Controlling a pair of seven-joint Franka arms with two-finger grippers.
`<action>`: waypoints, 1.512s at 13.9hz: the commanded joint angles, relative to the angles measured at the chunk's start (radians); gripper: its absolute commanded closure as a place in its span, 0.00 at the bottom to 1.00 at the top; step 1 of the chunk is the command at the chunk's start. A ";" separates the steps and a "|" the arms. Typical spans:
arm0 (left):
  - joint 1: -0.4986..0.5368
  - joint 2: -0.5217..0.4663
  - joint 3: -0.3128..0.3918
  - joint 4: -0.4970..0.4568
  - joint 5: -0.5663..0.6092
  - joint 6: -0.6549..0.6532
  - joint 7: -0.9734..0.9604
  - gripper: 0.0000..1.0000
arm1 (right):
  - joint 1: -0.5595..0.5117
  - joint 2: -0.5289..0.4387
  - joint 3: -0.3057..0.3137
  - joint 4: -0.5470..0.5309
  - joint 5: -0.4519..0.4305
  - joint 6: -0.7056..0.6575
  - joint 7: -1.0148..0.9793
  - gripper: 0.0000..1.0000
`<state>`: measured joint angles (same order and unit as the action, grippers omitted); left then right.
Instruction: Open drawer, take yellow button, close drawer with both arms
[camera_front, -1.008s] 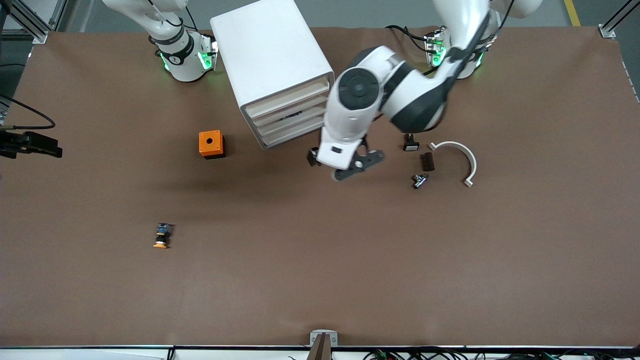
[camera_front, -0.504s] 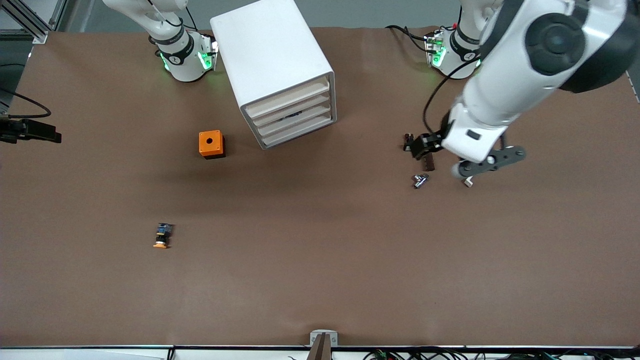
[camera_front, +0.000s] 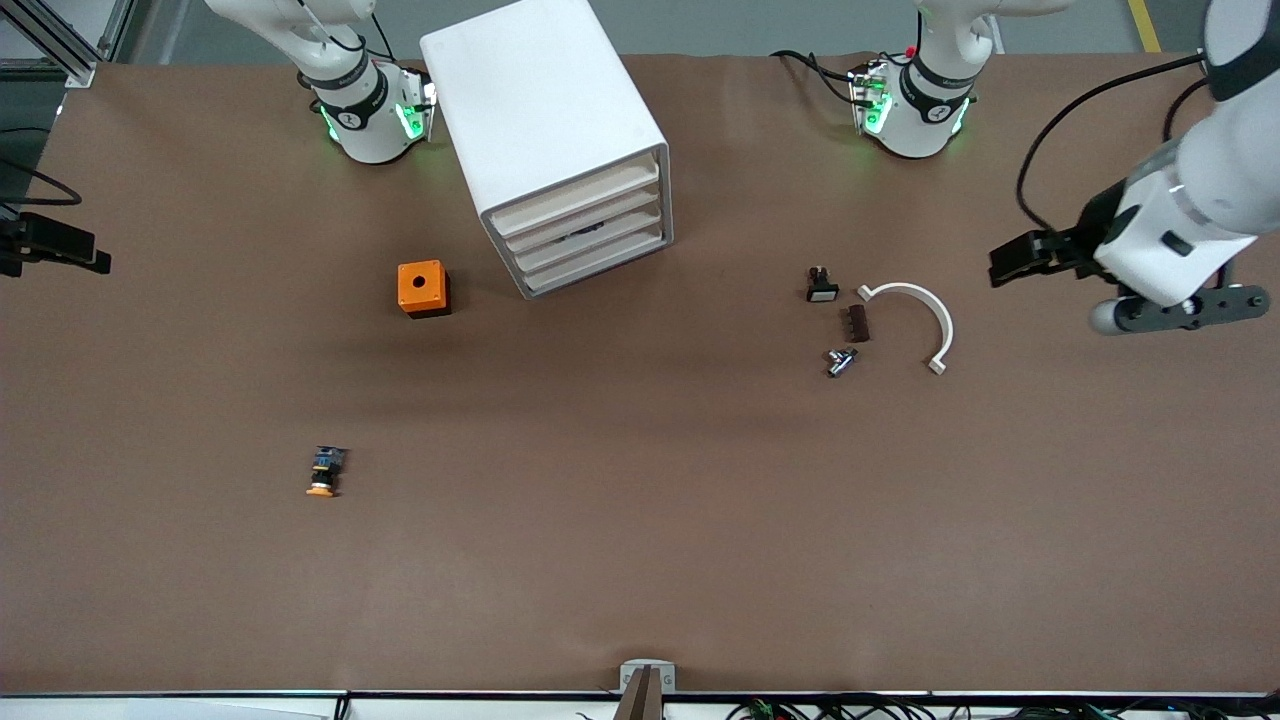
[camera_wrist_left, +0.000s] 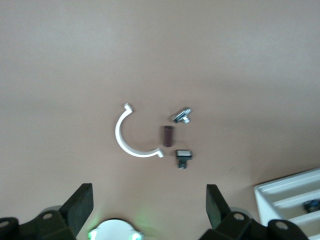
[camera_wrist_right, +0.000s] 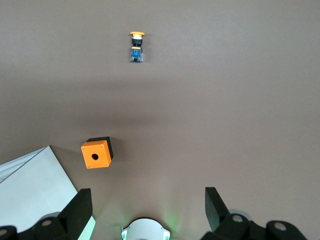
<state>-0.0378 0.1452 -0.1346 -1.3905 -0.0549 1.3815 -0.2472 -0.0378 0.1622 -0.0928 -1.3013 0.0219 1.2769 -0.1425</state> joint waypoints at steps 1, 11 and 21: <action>0.013 -0.107 0.054 -0.143 0.017 0.027 0.126 0.01 | 0.003 -0.041 0.005 -0.019 0.012 -0.007 0.003 0.00; 0.053 -0.102 0.142 -0.097 0.015 0.234 0.221 0.00 | 0.022 -0.276 0.001 -0.329 0.000 0.203 0.040 0.00; 0.038 -0.098 0.130 -0.088 0.018 0.229 0.206 0.00 | 0.012 -0.280 0.002 -0.329 -0.008 0.203 0.055 0.00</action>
<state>0.0023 0.0526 0.0020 -1.4854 -0.0544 1.6123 -0.0382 -0.0276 -0.0906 -0.0910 -1.6025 0.0056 1.4687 -0.1156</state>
